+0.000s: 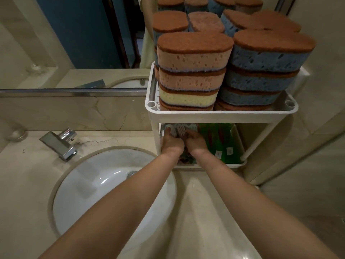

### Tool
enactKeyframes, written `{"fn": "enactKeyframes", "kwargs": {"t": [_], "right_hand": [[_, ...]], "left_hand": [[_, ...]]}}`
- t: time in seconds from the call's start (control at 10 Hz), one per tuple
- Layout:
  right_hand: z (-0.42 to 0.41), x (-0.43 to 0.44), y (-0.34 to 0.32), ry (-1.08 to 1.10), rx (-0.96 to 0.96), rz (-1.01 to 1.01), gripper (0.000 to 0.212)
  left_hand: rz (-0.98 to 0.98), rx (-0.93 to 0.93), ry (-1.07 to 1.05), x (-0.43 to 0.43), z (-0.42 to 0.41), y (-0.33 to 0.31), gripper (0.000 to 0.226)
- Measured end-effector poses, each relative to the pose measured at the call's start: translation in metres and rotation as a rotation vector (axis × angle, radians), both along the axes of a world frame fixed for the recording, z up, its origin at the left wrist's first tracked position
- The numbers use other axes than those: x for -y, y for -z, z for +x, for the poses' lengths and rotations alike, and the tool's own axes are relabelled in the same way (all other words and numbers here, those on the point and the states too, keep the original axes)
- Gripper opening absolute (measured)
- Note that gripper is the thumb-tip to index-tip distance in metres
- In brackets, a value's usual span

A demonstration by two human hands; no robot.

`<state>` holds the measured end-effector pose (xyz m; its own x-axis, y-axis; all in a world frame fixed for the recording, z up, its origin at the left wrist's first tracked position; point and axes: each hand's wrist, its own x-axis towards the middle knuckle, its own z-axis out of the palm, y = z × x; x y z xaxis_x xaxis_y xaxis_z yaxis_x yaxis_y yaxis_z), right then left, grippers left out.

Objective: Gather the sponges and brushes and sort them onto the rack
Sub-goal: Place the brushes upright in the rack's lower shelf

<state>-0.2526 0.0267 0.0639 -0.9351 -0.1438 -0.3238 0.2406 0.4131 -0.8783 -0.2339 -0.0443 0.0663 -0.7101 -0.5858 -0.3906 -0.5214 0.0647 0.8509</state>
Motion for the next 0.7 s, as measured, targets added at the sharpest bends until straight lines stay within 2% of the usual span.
{"fn": "enactKeyframes", "kwargs": {"t": [0.3,0.4,0.6,0.7], "right_hand": [[-0.002,0.006,-0.001,0.067,0.157,-0.138,0.025],[-0.005,0.004,0.000,0.116,0.178,-0.138,0.024],[0.004,-0.006,-0.004,0.202,0.174,-0.233,0.021],[0.019,-0.014,-0.012,0.171,0.122,-0.299,0.032]], "left_hand": [[0.007,-0.059,-0.026,0.002,-0.006,0.009,0.052],[-0.054,-0.073,-0.038,0.002,-0.006,0.011,0.056],[-0.083,-0.171,0.049,-0.001,0.007,0.014,0.043],[-0.062,-0.200,0.090,-0.004,0.022,0.011,0.037]]}}
